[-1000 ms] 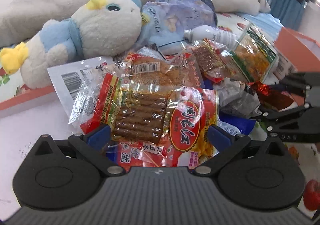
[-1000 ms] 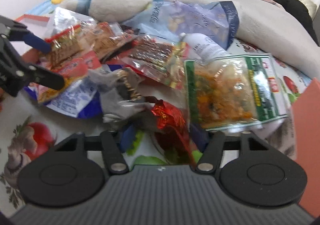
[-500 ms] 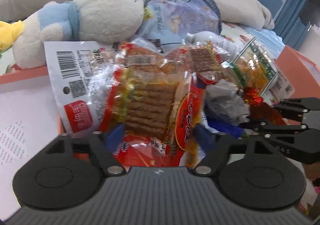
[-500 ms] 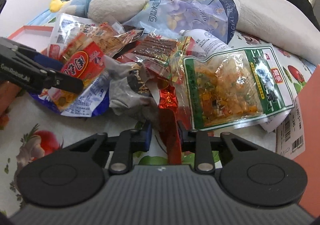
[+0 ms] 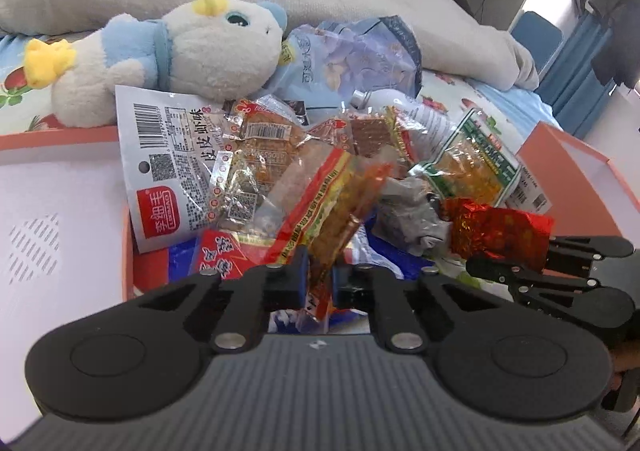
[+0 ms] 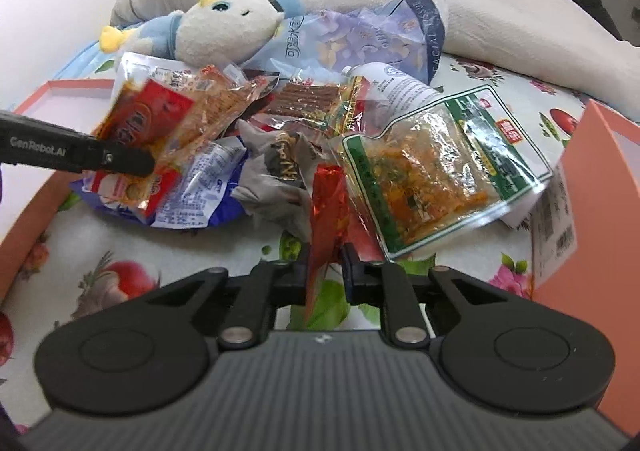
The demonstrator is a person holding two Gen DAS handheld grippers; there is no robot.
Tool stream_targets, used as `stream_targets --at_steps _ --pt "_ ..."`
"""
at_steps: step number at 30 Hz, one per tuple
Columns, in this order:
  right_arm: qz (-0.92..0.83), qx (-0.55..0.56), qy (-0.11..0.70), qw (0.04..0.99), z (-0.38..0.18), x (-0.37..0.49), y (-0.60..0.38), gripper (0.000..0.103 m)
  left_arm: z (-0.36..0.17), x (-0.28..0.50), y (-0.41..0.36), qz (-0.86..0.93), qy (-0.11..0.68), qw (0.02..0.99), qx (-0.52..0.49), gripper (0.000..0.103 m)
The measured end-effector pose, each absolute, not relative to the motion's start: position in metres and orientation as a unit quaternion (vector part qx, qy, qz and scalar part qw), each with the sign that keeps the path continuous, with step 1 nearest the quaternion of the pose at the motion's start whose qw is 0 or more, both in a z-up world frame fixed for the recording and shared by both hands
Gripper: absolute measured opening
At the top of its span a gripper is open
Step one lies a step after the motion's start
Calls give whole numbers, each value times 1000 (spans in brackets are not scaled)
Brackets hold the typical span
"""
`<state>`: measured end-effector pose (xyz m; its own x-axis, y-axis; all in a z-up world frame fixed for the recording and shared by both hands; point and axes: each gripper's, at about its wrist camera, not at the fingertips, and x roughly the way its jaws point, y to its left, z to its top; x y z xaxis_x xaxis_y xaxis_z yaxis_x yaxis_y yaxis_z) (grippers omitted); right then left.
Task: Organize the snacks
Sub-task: 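Lift both held packets and carry them over the pink-orange box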
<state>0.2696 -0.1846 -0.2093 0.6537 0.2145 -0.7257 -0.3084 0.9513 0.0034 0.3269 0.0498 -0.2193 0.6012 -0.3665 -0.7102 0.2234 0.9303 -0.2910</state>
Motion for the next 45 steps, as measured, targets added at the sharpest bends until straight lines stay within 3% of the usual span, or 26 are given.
stream_targets --at_steps 32,45 --pt "96 -4 356 930 -152 151 -204 17 -165 197 11 -122 400 901 -121 9" --pt "83 4 305 949 -86 140 -227 17 -100 191 -28 -141 364 912 -124 9"
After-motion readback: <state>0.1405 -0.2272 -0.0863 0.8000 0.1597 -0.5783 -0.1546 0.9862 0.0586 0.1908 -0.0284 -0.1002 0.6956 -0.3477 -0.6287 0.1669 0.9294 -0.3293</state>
